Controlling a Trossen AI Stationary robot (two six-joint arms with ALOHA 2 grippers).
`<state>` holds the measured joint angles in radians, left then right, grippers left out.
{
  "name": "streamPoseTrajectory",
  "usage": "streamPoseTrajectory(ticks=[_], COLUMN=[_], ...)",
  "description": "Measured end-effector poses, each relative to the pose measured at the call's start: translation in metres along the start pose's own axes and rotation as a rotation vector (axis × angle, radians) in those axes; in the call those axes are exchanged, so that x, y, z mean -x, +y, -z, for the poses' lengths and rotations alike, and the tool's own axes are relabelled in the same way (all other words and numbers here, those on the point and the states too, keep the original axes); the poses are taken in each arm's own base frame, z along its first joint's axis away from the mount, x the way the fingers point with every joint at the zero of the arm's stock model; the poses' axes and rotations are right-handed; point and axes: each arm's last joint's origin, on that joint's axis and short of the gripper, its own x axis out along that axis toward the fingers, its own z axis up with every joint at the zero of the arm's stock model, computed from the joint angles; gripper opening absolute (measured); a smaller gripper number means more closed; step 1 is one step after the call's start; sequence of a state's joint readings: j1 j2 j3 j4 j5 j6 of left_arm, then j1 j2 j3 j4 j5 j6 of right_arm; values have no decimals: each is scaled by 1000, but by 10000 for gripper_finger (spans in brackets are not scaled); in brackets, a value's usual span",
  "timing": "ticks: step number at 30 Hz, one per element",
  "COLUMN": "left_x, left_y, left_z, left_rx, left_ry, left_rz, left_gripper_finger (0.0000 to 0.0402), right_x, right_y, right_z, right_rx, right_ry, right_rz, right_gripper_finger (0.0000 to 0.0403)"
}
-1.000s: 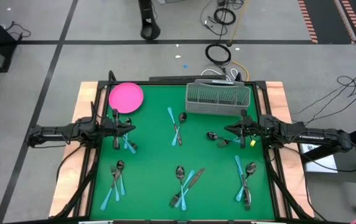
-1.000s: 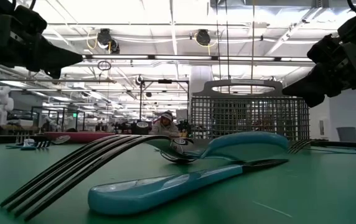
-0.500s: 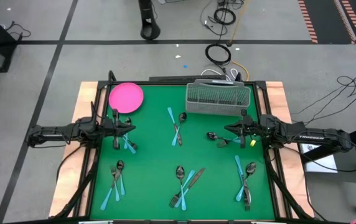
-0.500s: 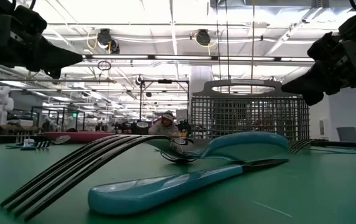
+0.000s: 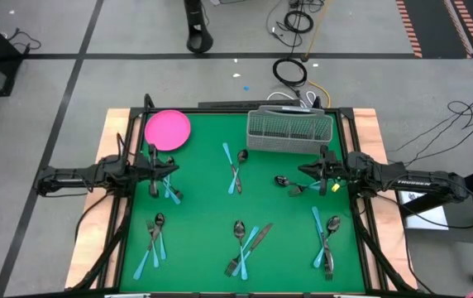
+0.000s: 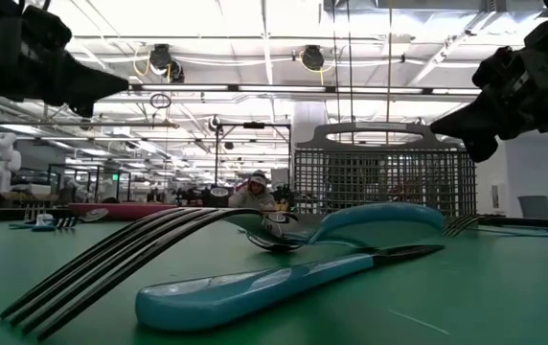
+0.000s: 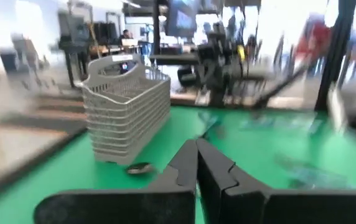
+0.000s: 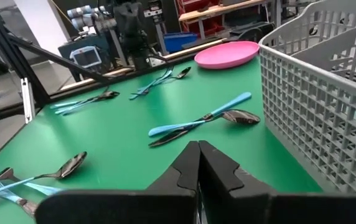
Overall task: Sort silverware
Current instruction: Put the top center black spoon into the cutlery rack
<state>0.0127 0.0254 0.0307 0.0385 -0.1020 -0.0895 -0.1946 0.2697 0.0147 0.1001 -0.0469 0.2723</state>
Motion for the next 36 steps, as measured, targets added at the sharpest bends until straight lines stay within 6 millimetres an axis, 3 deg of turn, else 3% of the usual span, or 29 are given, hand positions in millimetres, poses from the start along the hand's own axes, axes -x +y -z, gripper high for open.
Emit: streamPoseTrajectory(ticks=[3,11,20,29,36], left_x=[0,0,2,2,-2], left_y=[0,1,3,4,-2], left_z=[-2,-7,-18,-15,-14], left_rx=[160,178,208,278,283], left_ry=[-25,-84,-200,-187,-74], left_rz=[-12,-48,-109,-159,29], left_gripper_finger=[0,0,0,0,0], right_x=[0,1,-5,-49,-95], right_y=[0,4,15,30,47], right_z=[0,-5,-52,-84,-102], right_rx=[-11,-8,2,41,104], right_ry=[1,12,38,311,547], right_rz=[-11,-68,-21,6,21], right_gripper_finger=[0,54,134,141,141])
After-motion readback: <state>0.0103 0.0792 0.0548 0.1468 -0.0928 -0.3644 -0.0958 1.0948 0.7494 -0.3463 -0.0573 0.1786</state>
